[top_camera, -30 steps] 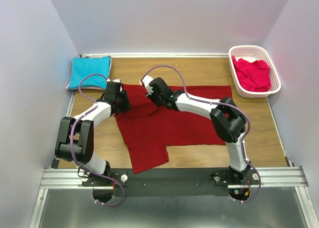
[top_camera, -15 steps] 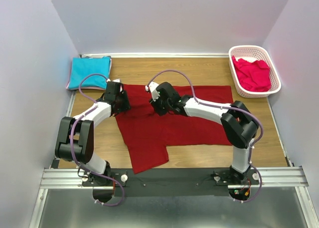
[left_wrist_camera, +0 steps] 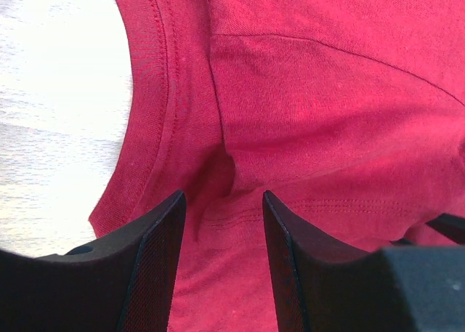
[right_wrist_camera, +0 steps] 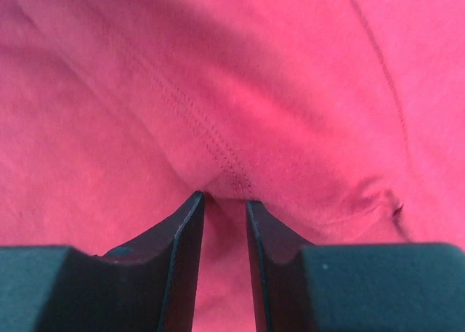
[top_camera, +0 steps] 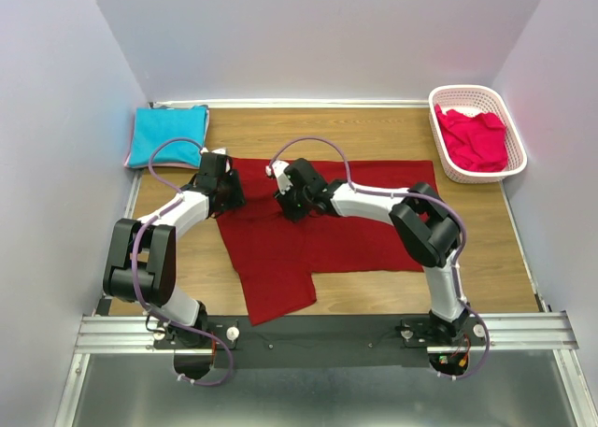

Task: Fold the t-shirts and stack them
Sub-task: Fold the tshirt

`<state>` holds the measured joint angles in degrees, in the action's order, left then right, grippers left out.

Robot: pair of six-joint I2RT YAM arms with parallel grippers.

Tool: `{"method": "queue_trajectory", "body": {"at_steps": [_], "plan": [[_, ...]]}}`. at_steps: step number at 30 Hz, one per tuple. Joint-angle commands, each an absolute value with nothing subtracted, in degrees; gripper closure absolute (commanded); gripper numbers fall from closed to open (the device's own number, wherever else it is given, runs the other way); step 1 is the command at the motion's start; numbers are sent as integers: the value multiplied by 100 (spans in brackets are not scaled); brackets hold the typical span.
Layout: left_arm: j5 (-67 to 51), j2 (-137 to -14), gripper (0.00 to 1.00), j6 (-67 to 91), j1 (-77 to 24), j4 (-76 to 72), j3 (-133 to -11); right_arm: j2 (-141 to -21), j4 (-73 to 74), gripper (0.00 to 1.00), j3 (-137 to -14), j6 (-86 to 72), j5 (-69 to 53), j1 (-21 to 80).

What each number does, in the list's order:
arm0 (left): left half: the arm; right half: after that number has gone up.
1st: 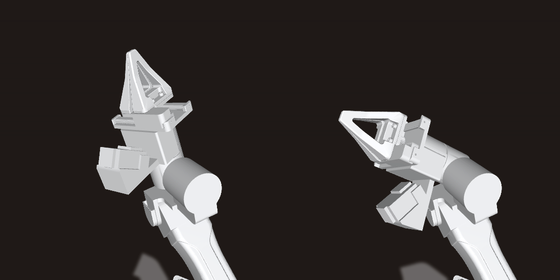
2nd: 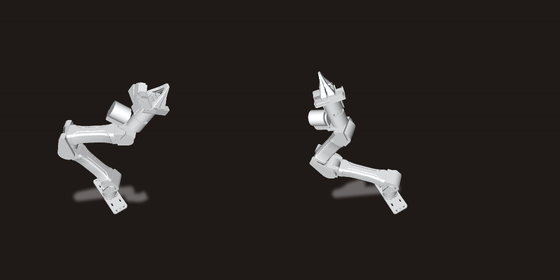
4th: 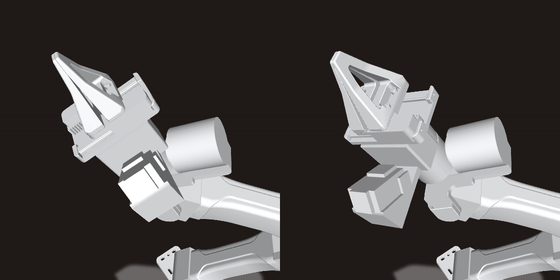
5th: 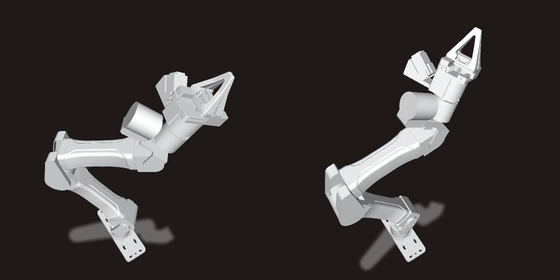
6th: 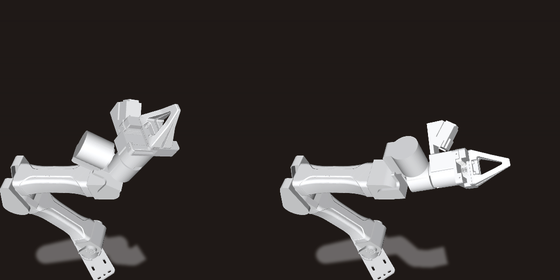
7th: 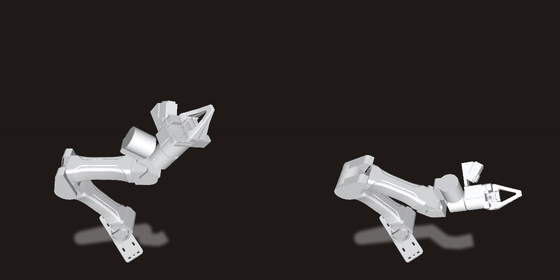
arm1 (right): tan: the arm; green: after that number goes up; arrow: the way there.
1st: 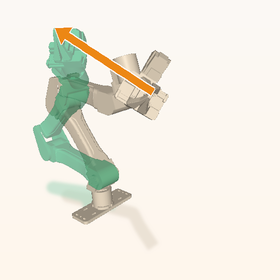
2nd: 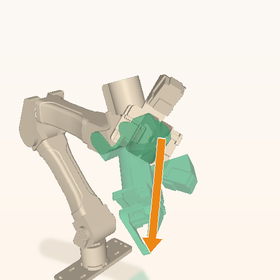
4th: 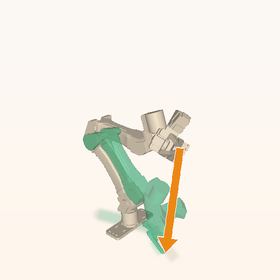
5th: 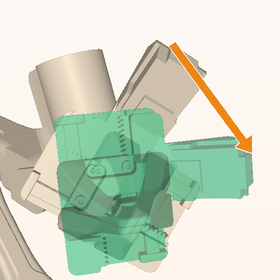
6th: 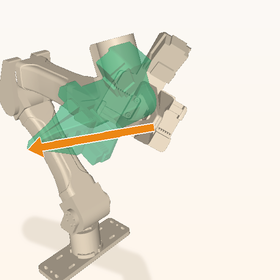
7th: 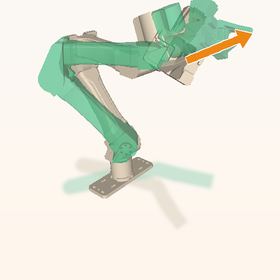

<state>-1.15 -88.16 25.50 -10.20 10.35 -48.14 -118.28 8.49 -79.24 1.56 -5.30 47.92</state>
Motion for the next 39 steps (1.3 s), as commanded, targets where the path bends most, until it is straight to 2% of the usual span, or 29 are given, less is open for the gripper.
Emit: {"method": "queue_trajectory", "body": {"at_steps": [1,8,25,29,36,39], "plan": [[-211,-8701,45,2496,-1046,958,-4764,-11988,703,62,-8287,237,-282,4816],[-228,-8710,45,2487,-1055,958,-4772,-12164,694,57,-8586,325,113,4790],[-220,-8736,45,2496,-1055,958,-4772,-12454,694,59,-8736,395,492,4781],[-220,-8745,45,2496,-1055,958,-4772,-12384,694,68,-8701,474,501,4764],[-229,-8763,45,2487,-1055,967,-4781,-12226,694,94,-8596,606,580,4737],[-211,-8754,45,2487,-1063,967,-4772,-12138,703,98,-8552,659,572,4729]]}}
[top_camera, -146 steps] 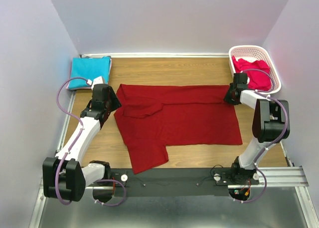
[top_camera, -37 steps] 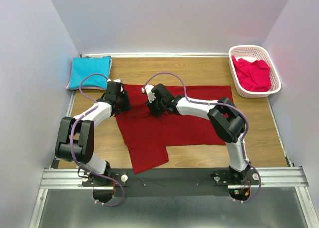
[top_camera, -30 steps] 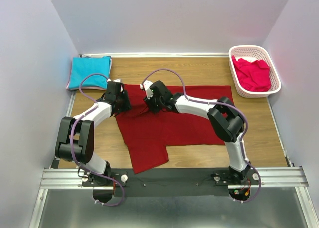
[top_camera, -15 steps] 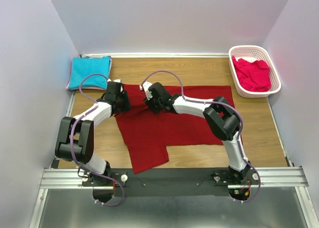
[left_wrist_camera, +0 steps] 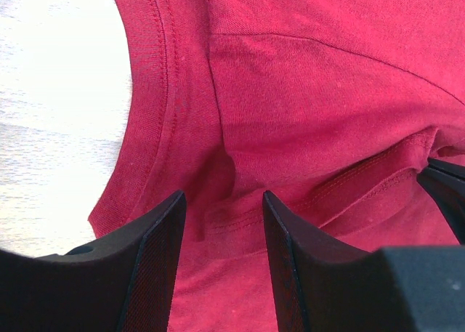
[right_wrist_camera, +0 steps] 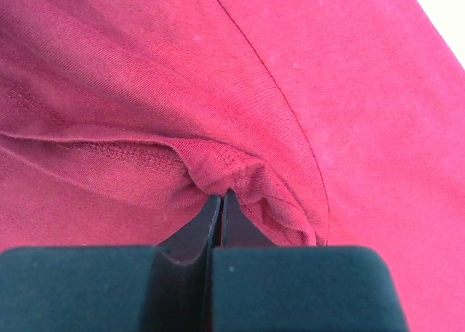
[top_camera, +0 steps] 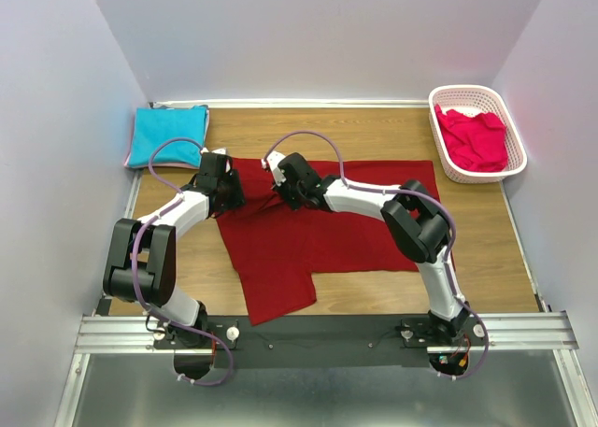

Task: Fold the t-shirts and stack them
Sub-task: Fold the tshirt

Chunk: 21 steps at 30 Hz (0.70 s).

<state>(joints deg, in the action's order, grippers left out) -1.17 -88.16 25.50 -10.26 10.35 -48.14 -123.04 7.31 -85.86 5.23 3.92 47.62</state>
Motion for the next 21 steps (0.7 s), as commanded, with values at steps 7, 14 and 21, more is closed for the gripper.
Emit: {"method": "queue_trajectory", "body": {"at_steps": [7,14,21], "plan": [[-255,-8824,48,2470,-1063,1019,-4772,-11646,738,99,-8219,791,369,4729],[-431,-8930,53,2487,-1072,1107,-4729,-11365,870,99,-7911,861,150,4729],[-597,-8614,51,2882,-1134,1222,-4351,-11180,1248,99,-7778,1081,26,4729]]}}
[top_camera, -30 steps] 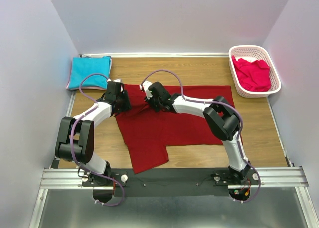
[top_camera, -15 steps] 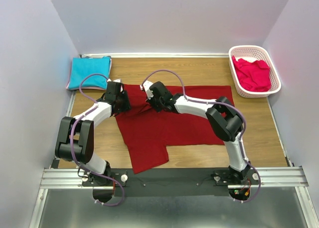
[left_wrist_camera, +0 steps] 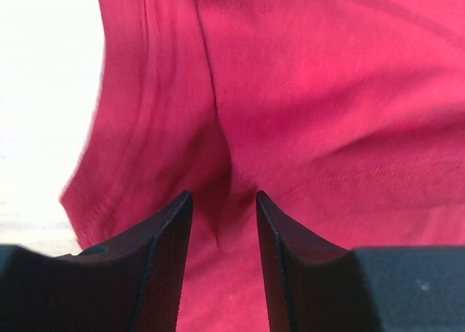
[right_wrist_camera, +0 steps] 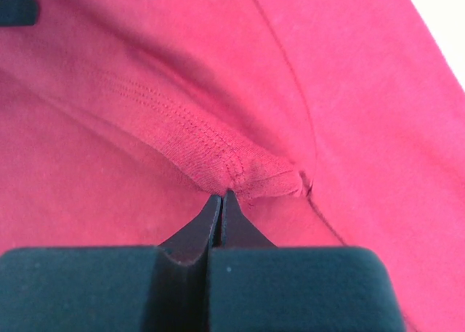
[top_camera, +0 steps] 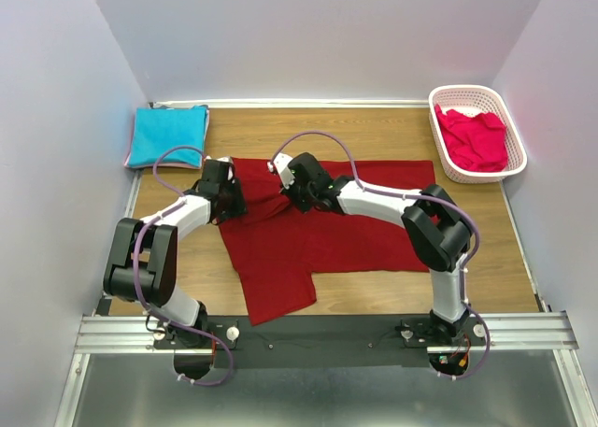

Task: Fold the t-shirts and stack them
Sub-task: Fold the tshirt

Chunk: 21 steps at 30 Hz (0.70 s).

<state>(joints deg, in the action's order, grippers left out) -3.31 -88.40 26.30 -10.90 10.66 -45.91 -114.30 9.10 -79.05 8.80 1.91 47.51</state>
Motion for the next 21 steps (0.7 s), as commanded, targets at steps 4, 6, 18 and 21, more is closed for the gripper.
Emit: {"method": "queue_trajectory", "body": {"at_steps": [4,6,18,21], "plan": [[-650,-8298,50,3155,-1151,1274,-4184,-11171,1318,99,-7638,1151,-123,4720],[-685,-8236,50,3208,-1178,1274,-4157,-11197,1318,99,-7620,1169,-114,4720],[-642,-8508,61,3366,-1397,1152,-4184,-11355,1310,99,-7699,1178,-237,4728],[-659,-8534,67,3375,-1415,1134,-4175,-11364,1310,99,-7708,1195,-229,4720]]}}
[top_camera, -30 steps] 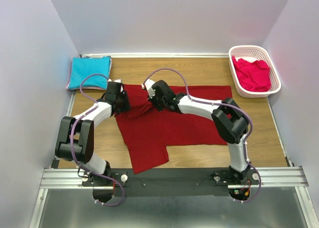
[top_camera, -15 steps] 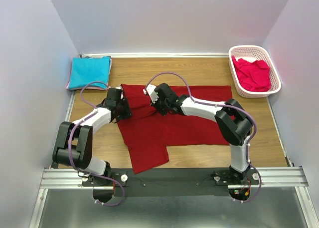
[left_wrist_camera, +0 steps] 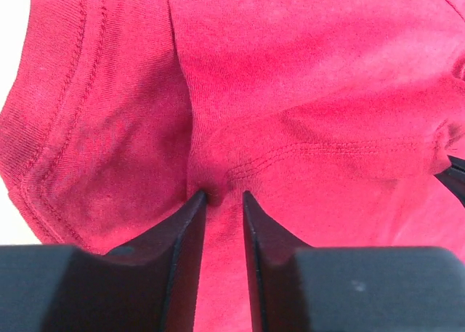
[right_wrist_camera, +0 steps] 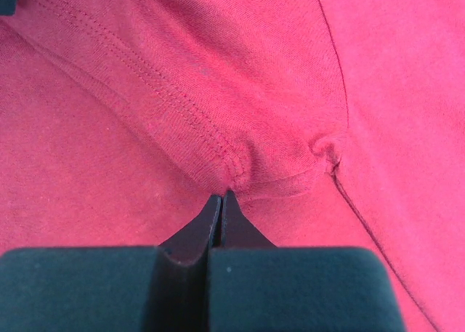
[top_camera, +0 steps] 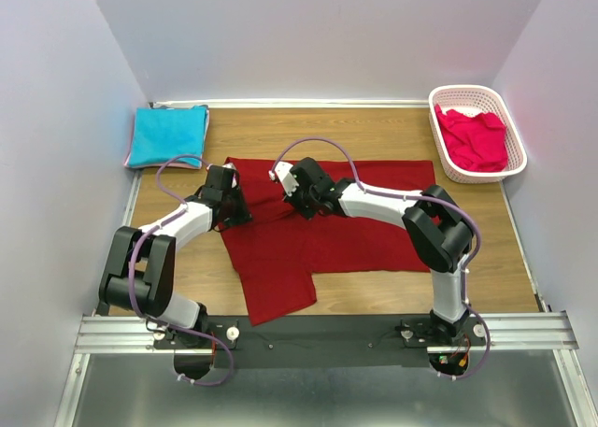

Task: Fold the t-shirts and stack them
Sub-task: Fold the tshirt

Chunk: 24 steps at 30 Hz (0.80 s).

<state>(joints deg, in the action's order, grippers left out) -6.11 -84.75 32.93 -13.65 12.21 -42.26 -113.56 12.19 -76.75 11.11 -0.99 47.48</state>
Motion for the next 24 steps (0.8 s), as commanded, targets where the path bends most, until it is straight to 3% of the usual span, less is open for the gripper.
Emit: {"method": "queue_trajectory", "body": {"at_steps": [1,4,14,24], "plan": [[-659,-8534,69,3375,-1424,1134,-4166,-11356,1310,99,-7708,1204,-229,4720],[-616,-8508,75,3401,-1441,1151,-4166,-11347,1310,99,-7708,1204,-211,4729],[387,-8287,62,3639,-1441,1424,-4245,-11329,1310,99,-7708,1213,-228,4720],[158,-8526,66,3533,-1450,1327,-4280,-11329,1310,99,-7699,1222,-193,4729]]}}
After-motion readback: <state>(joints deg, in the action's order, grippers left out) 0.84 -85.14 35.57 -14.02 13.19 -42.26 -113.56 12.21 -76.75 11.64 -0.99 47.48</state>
